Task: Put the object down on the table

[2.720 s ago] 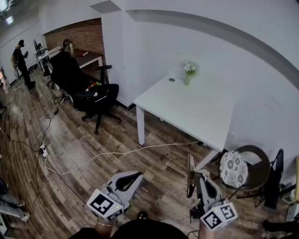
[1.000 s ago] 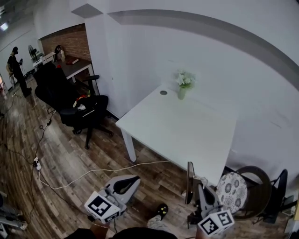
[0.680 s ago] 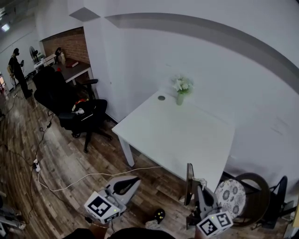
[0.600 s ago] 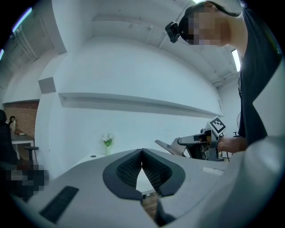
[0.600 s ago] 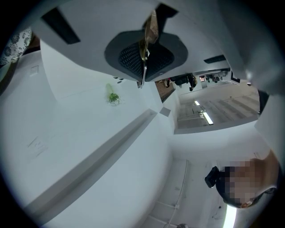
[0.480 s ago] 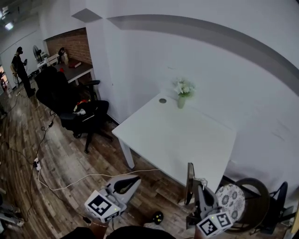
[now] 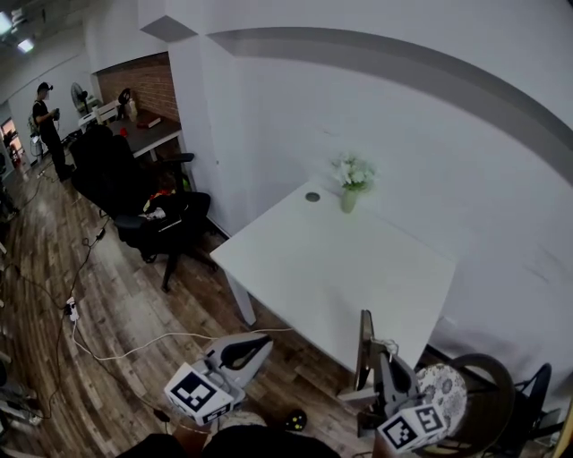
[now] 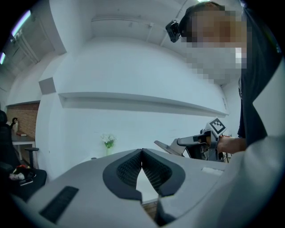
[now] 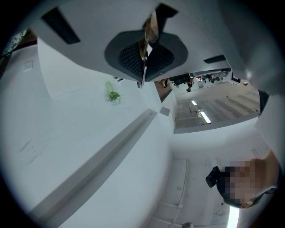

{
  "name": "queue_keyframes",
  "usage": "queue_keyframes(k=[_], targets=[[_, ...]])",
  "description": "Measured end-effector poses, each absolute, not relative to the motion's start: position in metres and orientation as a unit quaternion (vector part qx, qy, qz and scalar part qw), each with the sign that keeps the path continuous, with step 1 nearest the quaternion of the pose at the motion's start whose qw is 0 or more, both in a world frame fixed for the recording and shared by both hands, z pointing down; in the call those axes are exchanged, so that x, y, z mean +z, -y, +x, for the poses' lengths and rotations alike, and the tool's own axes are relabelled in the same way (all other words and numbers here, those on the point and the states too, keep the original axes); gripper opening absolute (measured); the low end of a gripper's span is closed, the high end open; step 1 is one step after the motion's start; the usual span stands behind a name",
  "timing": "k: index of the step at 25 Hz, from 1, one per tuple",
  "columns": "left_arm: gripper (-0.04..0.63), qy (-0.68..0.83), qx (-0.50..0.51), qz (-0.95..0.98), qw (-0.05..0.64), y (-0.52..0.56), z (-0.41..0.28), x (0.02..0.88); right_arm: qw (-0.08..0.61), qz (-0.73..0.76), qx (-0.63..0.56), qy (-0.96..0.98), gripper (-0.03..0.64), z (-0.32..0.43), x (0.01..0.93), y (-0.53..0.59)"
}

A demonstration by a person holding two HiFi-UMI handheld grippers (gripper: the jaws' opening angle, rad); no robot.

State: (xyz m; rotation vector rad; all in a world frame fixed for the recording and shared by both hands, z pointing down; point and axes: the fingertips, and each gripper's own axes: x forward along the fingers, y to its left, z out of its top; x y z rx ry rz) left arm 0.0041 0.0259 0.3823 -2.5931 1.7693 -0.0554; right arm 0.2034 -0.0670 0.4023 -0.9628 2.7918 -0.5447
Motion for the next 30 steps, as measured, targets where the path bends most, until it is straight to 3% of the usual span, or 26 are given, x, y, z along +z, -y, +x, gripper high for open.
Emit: queue_keyframes(k=[10, 23, 30], targets=[[0.000, -0.560, -0.022, -0.828, -0.021, 0.000, -0.007, 0.396, 0.065, -0.325, -0.187, -0.925, 0.009, 0.193, 0.412, 0.086], [0.000, -0.476, -0.003, -0.879, 0.003, 0.123, -0.017, 0.381, 0.058, -0.398, -0.177, -0.898, 0.009, 0.185, 0.407, 0.165], [0.000, -0.454, -0.012, -0.891, -0.020, 0.180, -0.035, 0.390, 0.047, -0.423, -0.184, -0.886, 0.009, 0.167, 0.414, 0.208]])
